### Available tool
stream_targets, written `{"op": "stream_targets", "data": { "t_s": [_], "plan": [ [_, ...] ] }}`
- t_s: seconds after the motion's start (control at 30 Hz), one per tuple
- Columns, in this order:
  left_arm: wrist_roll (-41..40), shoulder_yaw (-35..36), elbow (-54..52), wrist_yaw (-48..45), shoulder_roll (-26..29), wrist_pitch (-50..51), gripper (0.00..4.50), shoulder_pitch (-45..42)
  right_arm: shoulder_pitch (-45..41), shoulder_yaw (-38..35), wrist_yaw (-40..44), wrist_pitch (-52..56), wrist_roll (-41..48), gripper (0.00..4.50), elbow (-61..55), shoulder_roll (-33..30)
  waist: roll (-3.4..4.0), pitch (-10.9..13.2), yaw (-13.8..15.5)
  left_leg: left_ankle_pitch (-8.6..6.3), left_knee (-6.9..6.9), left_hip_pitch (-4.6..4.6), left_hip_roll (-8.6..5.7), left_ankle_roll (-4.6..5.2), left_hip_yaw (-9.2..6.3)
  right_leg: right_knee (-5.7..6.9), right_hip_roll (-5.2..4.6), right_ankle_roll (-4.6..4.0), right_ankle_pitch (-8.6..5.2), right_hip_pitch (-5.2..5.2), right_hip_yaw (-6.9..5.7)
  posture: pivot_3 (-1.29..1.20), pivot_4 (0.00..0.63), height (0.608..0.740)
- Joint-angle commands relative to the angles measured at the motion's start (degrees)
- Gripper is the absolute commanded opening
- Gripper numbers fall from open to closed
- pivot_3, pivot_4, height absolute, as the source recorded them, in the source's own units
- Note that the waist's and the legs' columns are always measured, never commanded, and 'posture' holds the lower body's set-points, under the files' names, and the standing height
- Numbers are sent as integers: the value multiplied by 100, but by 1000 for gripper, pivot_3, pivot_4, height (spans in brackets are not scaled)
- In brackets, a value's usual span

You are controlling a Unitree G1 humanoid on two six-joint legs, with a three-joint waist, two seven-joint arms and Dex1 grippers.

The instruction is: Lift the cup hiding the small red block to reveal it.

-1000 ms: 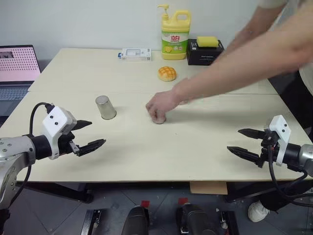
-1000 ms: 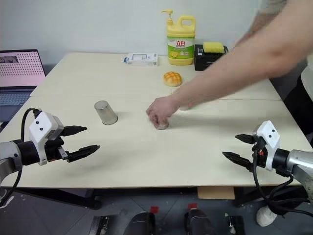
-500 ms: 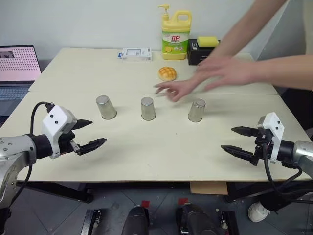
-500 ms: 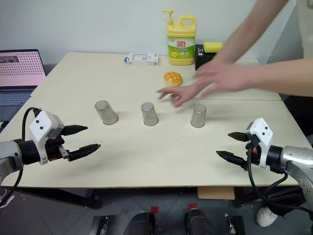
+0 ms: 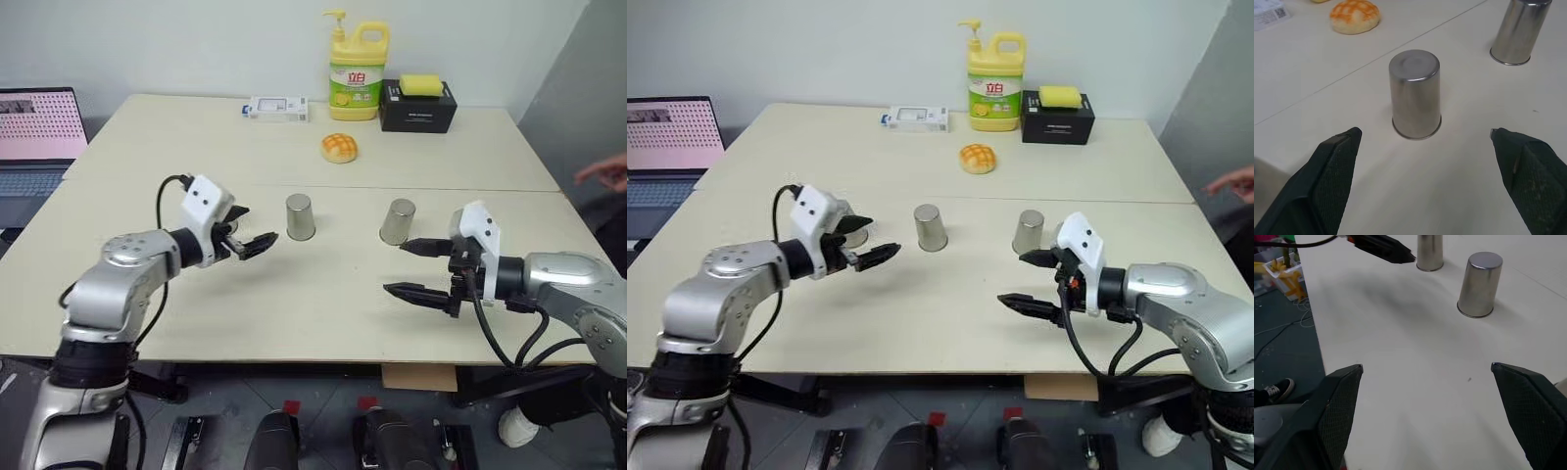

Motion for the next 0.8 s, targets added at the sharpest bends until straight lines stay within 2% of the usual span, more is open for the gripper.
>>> {"op": "stream_targets", "data": {
  "t_s": [0.03, 0.23, 0.57, 0.8],
  "plan": [
    [306, -228, 632, 146, -380, -332, 4500, -567, -55, -62, -86, 52, 108, 4460, -251, 15, 0, 0, 1, 0, 0, 0, 0, 0, -1, 0, 1, 0, 0, 0, 0, 0, 150, 740],
    [705, -409, 2011, 316, -1058, -875, 4500, -1341, -58, -70, -171, 126, 144, 4460, -354, 67, -2, -1, -2, 0, 3, 1, -5, 0, 0, 1, 4, 2, 1, 4, 0, 0, 150, 740],
    [1053, -536, 3506, 199, -1694, -1550, 4500, -2023, -50, -89, -330, 224, 221, 4460, -478, 111, -2, -2, -16, 0, 1, -1, -8, 0, 1, 0, 6, 2, 1, 2, -3, 0, 150, 740],
    [1153, -478, 3677, 182, -1759, -1728, 3123, -2106, -61, -131, -443, 237, 282, 4500, -460, 106, -2, -1, -21, 0, 1, -2, -7, 0, 0, 0, 6, 2, 1, 2, -4, 0, 150, 740]
  ]
}}
